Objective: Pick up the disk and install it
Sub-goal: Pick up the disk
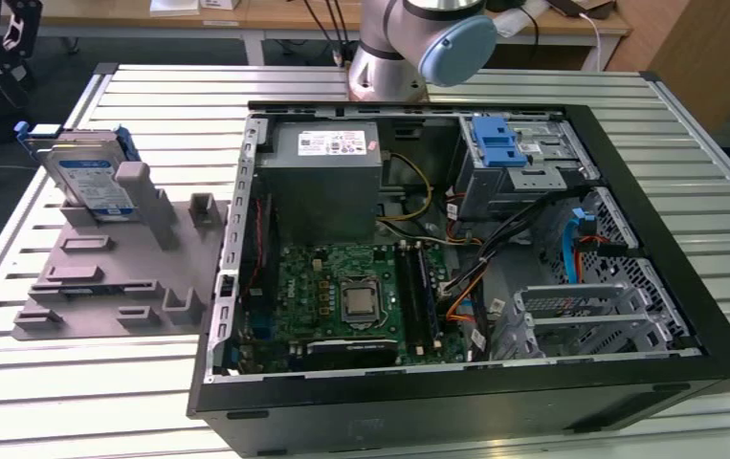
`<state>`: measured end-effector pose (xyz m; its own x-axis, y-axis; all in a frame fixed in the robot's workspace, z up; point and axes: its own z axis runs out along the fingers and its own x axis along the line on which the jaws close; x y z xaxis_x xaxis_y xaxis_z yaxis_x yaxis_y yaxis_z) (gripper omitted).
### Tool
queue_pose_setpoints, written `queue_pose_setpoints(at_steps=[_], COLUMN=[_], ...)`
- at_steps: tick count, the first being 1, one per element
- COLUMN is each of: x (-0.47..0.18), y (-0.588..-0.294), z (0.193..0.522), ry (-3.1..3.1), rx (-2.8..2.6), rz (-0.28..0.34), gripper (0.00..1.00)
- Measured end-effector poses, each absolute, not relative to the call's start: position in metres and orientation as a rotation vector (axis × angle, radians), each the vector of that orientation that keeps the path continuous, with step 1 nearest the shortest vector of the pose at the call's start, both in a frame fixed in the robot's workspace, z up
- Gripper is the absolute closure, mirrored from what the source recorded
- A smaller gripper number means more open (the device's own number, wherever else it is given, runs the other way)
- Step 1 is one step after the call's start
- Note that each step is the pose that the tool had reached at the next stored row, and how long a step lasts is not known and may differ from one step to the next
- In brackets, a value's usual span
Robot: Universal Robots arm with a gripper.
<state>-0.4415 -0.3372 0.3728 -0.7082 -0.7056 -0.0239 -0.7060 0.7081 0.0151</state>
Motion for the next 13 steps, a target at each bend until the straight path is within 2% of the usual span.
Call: queue_pose_setpoints(at_steps=[13], x=[-0.4415], y=[-0.3372], z=[0.3721], ry=[2.791], rx=[-1.411], rz=[0.038], gripper=[0.89])
